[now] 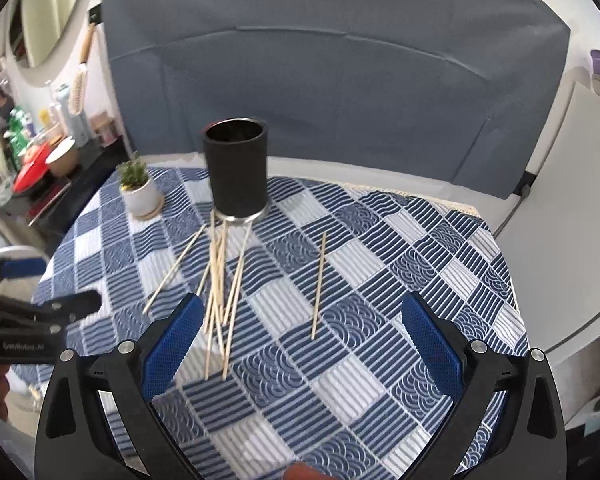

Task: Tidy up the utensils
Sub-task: 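Lower both tools toward the loose wooden sticks beside the black cup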

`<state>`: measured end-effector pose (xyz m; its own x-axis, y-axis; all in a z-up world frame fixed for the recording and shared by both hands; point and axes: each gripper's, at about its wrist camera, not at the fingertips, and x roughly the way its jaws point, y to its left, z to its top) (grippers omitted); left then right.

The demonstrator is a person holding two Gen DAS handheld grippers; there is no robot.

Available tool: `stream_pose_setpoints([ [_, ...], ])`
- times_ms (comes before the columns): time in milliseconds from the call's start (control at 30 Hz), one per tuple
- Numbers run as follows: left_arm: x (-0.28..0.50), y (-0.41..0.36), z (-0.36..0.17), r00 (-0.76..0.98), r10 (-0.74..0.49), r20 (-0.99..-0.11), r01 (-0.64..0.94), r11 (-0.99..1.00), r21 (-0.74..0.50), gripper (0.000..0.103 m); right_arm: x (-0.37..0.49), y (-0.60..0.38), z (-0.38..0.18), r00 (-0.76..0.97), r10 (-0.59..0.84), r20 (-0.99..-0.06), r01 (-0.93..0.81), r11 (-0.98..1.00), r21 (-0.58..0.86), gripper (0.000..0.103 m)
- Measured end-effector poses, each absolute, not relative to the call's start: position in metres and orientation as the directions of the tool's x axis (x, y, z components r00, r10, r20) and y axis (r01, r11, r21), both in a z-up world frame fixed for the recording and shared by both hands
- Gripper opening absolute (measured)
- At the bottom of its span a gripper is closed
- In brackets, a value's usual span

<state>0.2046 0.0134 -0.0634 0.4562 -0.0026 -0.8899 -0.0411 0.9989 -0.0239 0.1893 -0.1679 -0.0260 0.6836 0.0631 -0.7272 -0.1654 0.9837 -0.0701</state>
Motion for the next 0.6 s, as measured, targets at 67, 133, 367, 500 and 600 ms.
stream_pose_setpoints([
  [67,0.213,0.015,-0.069,0.440,-0.004,-0.898,-0.036,0.999,-0.022,0.097,0.203,-0.168,-0.031,0.676,0.054,-0.735,-0.155,0.986,-0.069,0.095],
  [133,0.224,0.018,-0.077,0.422,-0.014,-0.906,-0.035,0.999,-0.032,0.097,0.216,-0.167,-0.037,0.666,0.049,-0.745,-0.145,0.987,-0.065,0.095],
  [367,0.257,0.025,-0.103,0.356,-0.046,-0.933,-0.014,0.998,-0.054,0.097,0.259,-0.164,-0.067,0.598,0.039,-0.801,-0.146,0.987,-0.061,0.095],
  [500,0.277,0.028,-0.118,0.329,-0.051,-0.943,-0.004,0.998,-0.056,0.097,0.289,-0.170,-0.090,0.520,0.043,-0.853,-0.104,0.994,-0.013,0.095],
  [600,0.289,0.030,-0.128,0.308,-0.050,-0.950,0.003,0.999,-0.052,0.097,0.307,-0.174,-0.104,0.482,0.049,-0.875,-0.079,0.997,0.013,0.095],
])
